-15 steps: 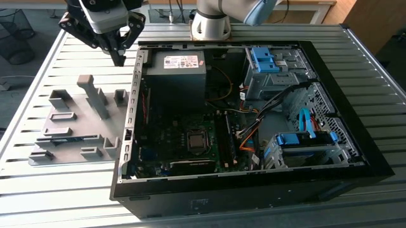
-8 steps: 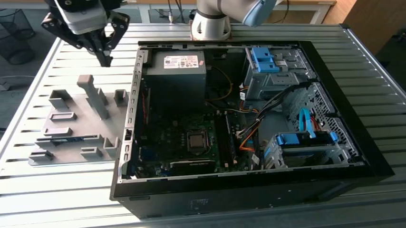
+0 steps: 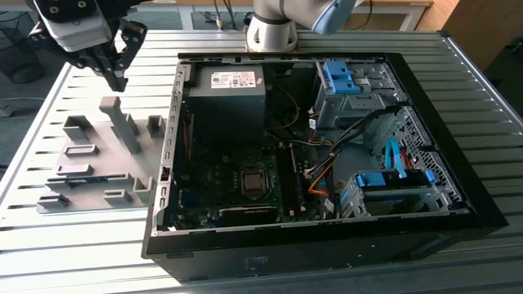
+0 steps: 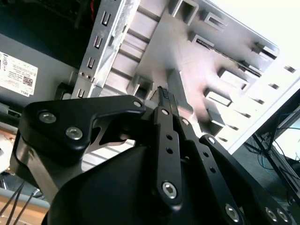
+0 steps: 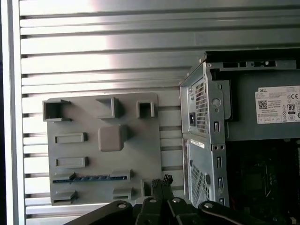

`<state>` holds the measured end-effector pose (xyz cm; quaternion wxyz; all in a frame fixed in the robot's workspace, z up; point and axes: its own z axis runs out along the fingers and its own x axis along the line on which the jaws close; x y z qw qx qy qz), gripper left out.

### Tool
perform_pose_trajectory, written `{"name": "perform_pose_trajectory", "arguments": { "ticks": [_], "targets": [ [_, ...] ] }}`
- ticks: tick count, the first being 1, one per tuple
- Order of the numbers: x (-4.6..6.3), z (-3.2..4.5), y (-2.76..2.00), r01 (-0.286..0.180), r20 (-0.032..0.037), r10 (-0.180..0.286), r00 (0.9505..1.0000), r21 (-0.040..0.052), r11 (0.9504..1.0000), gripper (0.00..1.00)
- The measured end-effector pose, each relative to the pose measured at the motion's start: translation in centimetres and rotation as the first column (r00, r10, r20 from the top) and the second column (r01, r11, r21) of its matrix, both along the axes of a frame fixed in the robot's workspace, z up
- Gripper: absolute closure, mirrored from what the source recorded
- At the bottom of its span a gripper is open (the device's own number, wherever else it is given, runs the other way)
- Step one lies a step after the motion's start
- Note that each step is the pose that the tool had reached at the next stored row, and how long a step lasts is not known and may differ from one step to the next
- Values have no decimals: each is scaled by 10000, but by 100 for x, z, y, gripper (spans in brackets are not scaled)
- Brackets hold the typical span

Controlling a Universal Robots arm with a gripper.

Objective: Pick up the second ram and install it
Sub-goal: 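Reach for the second ram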

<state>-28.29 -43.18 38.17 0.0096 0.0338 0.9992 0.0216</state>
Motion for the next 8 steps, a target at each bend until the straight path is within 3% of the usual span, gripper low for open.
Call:
{"name": "perform_pose_trajectory", "arguments": {
  "ticks": [3,6,8],
  "targets": [
    [-40,-5,-41,-26,1,26,10000,1,10000,90],
    [-98,-15,-48,-89,0,89,10000,-7,10000,90],
    [-103,-17,-47,-262,-34,262,9997,-103,9996,90]
  ]
}}
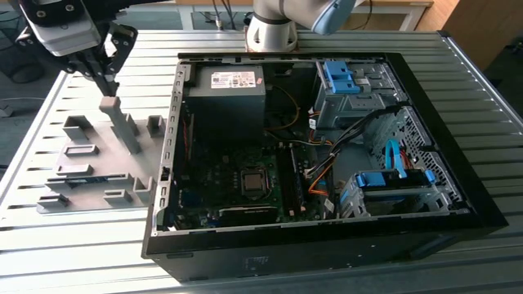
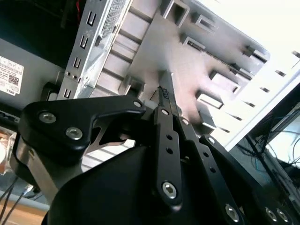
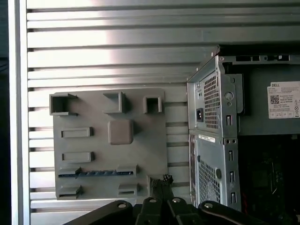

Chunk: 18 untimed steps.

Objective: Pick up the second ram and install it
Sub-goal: 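Reach for the second ram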

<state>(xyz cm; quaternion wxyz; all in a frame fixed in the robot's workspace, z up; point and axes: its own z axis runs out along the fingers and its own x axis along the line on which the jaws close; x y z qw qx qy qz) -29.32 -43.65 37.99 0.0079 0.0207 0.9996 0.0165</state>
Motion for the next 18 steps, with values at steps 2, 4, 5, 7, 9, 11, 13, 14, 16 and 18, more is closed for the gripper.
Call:
{"name": "perform_pose_trajectory", "arguments": {
  "ticks": [2,4,5,7,9,11,13,14,16,18],
  "targets": [
    [-1,-2,0,-227,-61,226,9997,-165,9996,90],
    [-13,-11,-1,-410,-105,406,9991,-324,9986,90],
    [-52,-19,-1,-422,-107,419,9991,-324,9986,90],
    [-142,-29,-1,-422,-106,419,9991,-314,9986,90],
    [-232,-37,-1,-422,-106,419,9991,-297,9987,90],
    [-326,-45,-1,-422,-105,420,9991,-273,9987,90],
    [-416,-53,-11,-421,-103,419,9991,-247,9988,90],
    [-455,-61,-24,-421,-103,419,9991,-246,9988,90],
    [-536,-75,-56,-422,-103,420,9991,-245,9988,90],
    [-617,-91,-85,-422,-103,420,9991,-245,9988,90]
  ]
}}
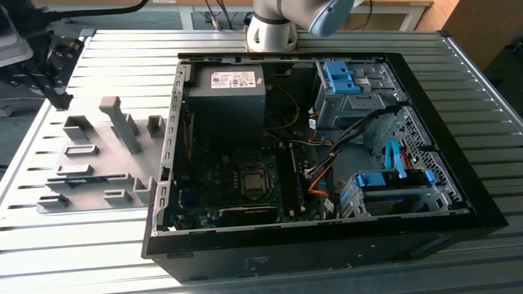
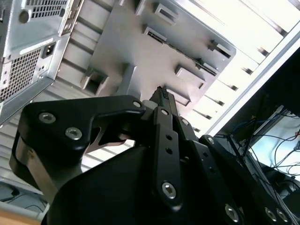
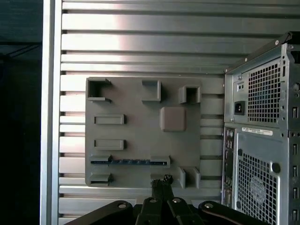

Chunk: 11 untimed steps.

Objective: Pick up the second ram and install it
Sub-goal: 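Reach for the second ram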

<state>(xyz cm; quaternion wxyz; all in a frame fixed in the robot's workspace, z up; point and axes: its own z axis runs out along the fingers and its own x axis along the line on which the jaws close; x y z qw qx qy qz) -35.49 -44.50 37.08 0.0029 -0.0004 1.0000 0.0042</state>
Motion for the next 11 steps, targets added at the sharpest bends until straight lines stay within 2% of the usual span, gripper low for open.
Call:
{"name": "perform_pose_trajectory", "arguments": {
  "ticks": [4,9,11],
  "targets": [
    [-131,-31,-43,-1,-3,1,10000,0,10000,90],
    [-220,-71,-112,-2,-53,2,10000,-1,10000,90],
    [-258,-79,-119,-4,-56,4,10000,0,10000,90]
  ]
}}
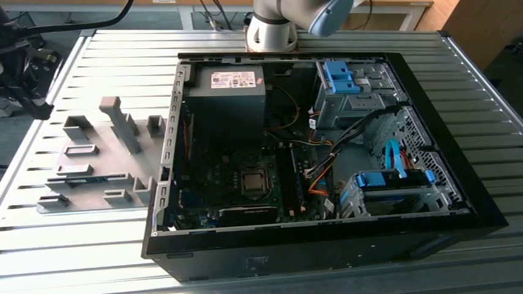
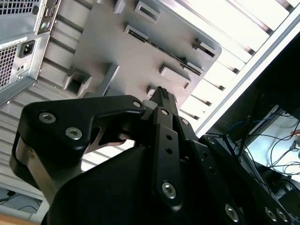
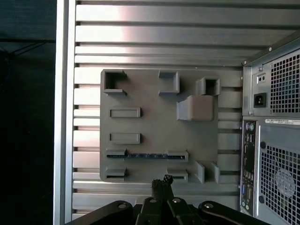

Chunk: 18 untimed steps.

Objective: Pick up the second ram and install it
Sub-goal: 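Reach for the second ram, then pick up the second ram and move it above second insertion slot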

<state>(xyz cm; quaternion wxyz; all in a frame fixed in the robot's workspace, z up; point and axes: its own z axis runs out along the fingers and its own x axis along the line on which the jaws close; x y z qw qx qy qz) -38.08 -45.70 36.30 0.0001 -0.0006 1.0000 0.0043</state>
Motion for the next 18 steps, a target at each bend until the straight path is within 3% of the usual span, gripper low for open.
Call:
{"name": "perform_pose_trajectory", "arguments": {
  "ticks": [18],
  "targets": [
    [-7,1,0,-135,-2,135,9999,-1,9999,90]
  ]
}}
